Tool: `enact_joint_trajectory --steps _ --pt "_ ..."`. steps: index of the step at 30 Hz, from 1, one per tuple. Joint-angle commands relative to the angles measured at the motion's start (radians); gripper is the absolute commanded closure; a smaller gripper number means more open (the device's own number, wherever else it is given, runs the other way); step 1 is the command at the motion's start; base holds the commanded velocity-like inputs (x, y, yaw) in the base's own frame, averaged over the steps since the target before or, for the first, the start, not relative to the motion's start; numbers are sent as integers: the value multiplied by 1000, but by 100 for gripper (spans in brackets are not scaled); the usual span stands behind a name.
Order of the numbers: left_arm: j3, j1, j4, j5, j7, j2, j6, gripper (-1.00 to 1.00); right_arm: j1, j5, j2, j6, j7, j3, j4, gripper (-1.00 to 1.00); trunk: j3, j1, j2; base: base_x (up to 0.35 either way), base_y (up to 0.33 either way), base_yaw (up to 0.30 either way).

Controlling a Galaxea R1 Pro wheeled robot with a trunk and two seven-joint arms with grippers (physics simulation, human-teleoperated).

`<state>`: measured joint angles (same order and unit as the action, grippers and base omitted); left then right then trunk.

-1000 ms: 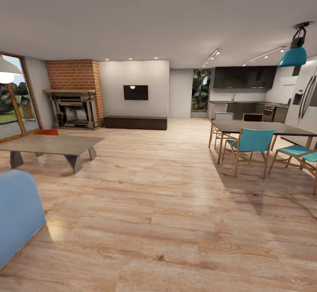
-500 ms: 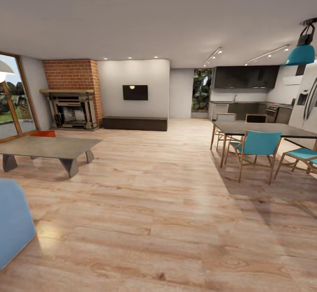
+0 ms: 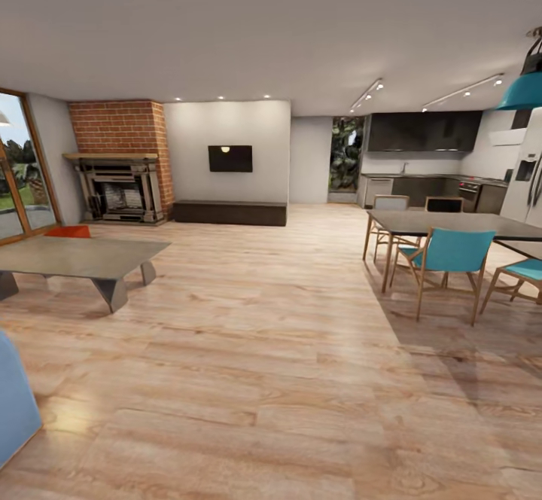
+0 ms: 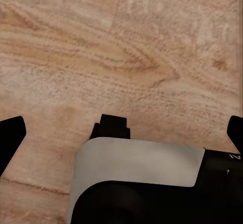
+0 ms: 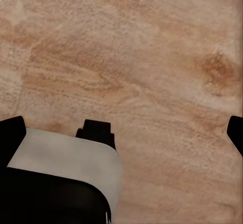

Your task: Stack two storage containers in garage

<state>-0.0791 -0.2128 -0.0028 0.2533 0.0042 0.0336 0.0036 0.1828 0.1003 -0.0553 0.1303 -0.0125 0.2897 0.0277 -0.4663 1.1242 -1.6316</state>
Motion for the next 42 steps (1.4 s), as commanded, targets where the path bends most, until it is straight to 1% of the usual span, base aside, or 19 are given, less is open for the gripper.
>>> enact_joint_trajectory --steps 1,10,24,34,37,42 --pt "-8 0 0 9 0 0 1 -100 1 10 0 5 -1 9 3 -100 -1 1 0 327 0 0" --pt "-9 0 0 9 0 0 -5 -100 1 10 -2 5 -1 8 3 -100 -1 1 0 327 0 0" --pt "-9 0 0 7 0 -1 -7 -100 1 13 6 6 -1 0 3 -100 -1 1 0 327 0 0" --pt "-10 0 0 5 0 -1 -6 -100 1 13 1 5 -1 6 3 -100 -1 1 0 327 0 0" --pt "-10 0 0 4 0 -7 -7 -100 1 12 -1 5 -1 8 3 -100 -1 1 0 326 0 0" --pt "-10 0 0 4 0 -7 -7 -100 1 12 -1 6 -1 8 3 -100 -1 1 0 327 0 0"
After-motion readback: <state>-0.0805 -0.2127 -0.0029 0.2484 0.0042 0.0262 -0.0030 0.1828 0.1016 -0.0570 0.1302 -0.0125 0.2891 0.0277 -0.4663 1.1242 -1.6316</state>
